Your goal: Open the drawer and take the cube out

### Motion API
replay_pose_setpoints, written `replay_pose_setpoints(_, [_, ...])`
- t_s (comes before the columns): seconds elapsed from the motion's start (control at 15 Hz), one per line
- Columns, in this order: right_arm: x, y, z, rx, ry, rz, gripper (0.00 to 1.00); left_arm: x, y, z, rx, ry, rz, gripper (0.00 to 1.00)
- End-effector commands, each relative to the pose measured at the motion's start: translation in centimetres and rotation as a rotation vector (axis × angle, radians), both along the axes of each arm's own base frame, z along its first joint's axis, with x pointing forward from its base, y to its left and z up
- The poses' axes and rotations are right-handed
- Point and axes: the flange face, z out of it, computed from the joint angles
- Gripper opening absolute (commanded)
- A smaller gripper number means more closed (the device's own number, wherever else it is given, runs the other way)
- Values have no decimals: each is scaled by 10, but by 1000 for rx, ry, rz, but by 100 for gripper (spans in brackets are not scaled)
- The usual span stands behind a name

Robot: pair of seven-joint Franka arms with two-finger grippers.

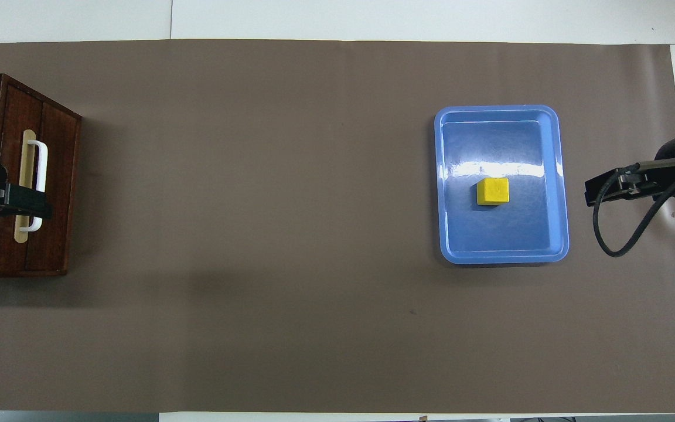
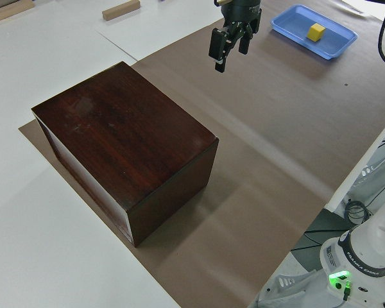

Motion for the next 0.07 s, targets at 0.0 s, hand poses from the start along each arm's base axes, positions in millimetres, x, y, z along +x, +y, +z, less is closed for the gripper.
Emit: replay_pose_setpoints(0.0, [-5, 2, 1, 10, -19, -20, 100, -2, 0, 1, -16, 9, -9, 100])
